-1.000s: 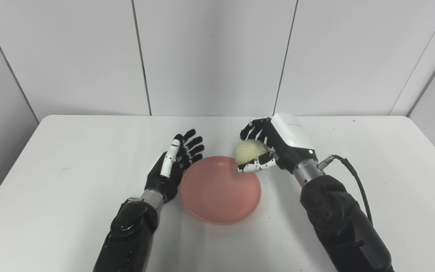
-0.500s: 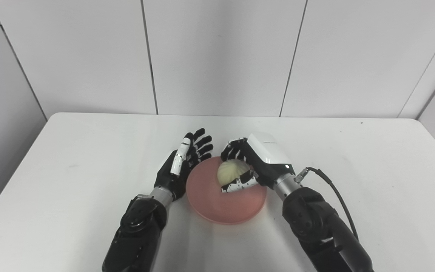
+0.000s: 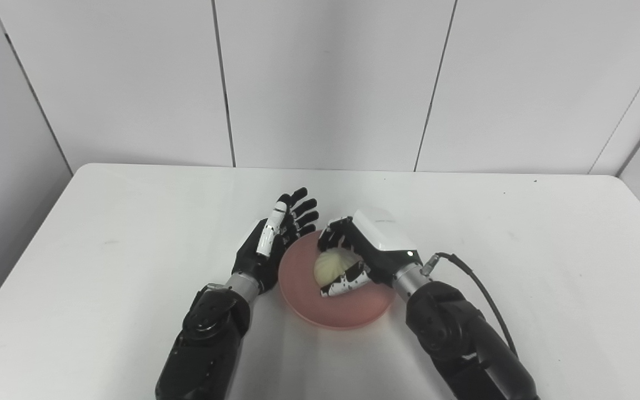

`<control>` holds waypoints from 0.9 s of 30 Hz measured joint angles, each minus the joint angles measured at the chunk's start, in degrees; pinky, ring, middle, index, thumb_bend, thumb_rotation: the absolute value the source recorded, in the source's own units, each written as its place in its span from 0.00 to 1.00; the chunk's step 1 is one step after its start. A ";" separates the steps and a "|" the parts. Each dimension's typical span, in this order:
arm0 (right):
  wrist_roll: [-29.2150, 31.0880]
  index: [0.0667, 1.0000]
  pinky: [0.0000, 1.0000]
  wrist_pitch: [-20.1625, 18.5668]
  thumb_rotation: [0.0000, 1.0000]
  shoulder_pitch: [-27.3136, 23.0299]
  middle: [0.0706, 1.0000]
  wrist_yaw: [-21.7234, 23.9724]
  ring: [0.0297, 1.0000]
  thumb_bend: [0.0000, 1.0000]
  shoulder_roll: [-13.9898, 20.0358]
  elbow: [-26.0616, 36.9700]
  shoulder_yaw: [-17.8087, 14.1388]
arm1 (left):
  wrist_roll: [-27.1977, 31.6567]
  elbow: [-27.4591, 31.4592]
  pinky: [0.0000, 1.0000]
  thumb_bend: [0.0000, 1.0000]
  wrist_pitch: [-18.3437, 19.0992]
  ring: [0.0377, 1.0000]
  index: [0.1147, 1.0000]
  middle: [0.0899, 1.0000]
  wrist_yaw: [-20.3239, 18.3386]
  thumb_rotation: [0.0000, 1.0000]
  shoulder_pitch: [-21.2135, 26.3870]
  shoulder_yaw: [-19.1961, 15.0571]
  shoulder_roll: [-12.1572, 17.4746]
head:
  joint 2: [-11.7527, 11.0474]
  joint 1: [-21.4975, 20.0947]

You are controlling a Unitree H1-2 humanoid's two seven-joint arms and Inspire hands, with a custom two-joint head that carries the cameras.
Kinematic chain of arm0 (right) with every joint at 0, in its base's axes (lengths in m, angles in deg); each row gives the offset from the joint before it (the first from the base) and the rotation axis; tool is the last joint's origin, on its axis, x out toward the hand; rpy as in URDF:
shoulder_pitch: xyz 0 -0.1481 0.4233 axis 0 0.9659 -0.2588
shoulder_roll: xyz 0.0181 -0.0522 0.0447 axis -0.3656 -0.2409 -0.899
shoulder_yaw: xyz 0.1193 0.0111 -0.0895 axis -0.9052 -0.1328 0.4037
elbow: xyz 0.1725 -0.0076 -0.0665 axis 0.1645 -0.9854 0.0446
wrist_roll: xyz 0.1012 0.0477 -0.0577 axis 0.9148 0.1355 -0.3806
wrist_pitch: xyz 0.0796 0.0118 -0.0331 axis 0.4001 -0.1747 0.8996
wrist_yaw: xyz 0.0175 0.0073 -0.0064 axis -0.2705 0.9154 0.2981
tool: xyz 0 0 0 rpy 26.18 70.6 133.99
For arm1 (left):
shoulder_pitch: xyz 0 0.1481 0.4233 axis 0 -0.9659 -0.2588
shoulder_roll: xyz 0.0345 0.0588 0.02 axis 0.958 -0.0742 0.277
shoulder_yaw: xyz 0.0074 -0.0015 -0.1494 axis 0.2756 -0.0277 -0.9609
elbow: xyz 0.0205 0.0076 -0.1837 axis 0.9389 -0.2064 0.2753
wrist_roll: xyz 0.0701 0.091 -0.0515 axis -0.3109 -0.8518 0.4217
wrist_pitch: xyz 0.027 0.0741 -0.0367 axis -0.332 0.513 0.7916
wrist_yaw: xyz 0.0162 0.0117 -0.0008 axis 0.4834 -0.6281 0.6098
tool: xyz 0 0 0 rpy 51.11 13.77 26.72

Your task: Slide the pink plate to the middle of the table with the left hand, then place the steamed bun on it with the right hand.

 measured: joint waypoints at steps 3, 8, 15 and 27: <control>-0.32 0.45 0.41 0.32 0.13 -0.14 0.50 -0.19 0.46 0.50 -0.11 -1.21 0.39 | 0.00 0.01 0.90 0.46 0.00 0.90 0.90 0.90 0.00 1.00 0.00 0.00 0.00 | 0.09 0.00; -0.45 0.46 0.42 0.54 0.13 -0.68 0.51 -0.36 0.46 0.50 -0.16 -1.94 0.89 | 0.00 0.04 0.90 0.46 0.00 0.90 0.90 0.90 0.03 1.00 0.00 -0.08 0.00 | 0.35 0.00; -1.90 0.46 0.47 1.43 0.14 -1.68 0.52 -0.67 0.49 0.50 -0.09 -3.09 2.01 | 0.00 0.23 0.91 0.46 0.00 0.90 0.90 0.91 0.20 1.00 -0.08 -0.08 0.03 | 0.70 0.17; -5.27 0.68 0.59 0.80 0.44 -1.99 0.69 3.77 0.65 0.58 0.49 -0.40 2.51 | 0.00 0.27 0.88 0.46 0.00 0.89 0.87 0.88 0.24 1.00 -0.08 -0.32 -0.45 | 0.88 0.44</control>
